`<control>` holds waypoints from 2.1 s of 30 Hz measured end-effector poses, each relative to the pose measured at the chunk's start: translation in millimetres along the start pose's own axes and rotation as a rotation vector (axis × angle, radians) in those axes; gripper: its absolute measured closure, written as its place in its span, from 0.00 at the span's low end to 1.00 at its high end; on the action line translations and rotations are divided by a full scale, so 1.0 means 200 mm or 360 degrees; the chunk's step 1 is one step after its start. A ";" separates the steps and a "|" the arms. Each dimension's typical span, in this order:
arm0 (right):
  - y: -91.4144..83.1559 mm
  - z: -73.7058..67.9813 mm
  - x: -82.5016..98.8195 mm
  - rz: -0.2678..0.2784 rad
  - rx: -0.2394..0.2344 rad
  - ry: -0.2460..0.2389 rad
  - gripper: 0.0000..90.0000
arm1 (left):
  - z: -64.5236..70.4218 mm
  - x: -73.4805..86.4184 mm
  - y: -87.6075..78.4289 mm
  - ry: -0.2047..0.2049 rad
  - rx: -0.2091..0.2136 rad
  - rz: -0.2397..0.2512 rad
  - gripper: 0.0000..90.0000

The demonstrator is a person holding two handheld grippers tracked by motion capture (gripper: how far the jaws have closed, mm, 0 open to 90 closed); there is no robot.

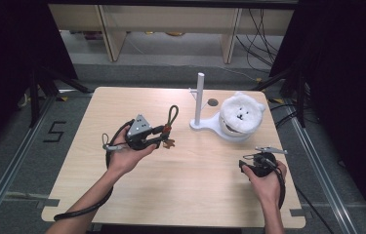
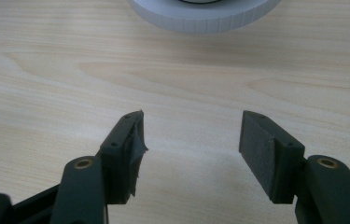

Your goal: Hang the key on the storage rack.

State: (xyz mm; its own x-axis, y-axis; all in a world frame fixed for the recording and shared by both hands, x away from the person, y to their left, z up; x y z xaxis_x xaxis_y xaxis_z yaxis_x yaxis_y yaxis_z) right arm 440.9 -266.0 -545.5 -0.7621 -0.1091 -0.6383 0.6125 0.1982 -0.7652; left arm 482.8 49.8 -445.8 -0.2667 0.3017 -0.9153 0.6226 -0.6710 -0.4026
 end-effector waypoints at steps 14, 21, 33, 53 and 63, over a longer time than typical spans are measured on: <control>-0.01 -0.02 0.00 -0.0018 -0.0002 0.0029 0.46 | -0.02 -0.06 0.06 0.0005 -0.0010 0.0020 0.74; -0.01 -0.02 -0.01 -0.0003 -0.0005 0.0014 0.46 | -0.02 -0.10 0.09 0.0010 -0.0011 0.0029 0.74; -0.01 -0.03 -0.01 0.0005 0.0014 0.0061 0.46 | -0.03 -0.15 0.14 0.0008 -0.0014 0.0038 0.74; 0.00 -0.03 -0.01 0.0023 0.0015 0.0065 0.46 | -0.08 -0.19 0.25 -0.0018 -0.0031 0.0004 0.74; 0.00 -0.03 -0.01 0.0017 0.0013 0.0073 0.46 | -0.11 -0.22 0.29 -0.0015 -0.0047 -0.0007 0.74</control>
State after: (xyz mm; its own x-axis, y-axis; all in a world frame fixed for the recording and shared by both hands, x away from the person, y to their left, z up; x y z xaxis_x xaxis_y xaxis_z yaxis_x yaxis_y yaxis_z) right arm 440.9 -259.1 -544.1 -0.7643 -0.0620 -0.6418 0.6220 0.1913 -0.7593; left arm 546.3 12.7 -429.3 -0.2764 0.2979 -0.9137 0.6428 -0.6494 -0.4062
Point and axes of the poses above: each handheld gripper's, and its own axes: y roughly forward along the jaws, x roughly out of its underside, z roughly to its right, the point moved 9 cm from there along y, roughly forward along the jaws, and after that the axes turned 3 degrees about -z, right-handed, at the moved point
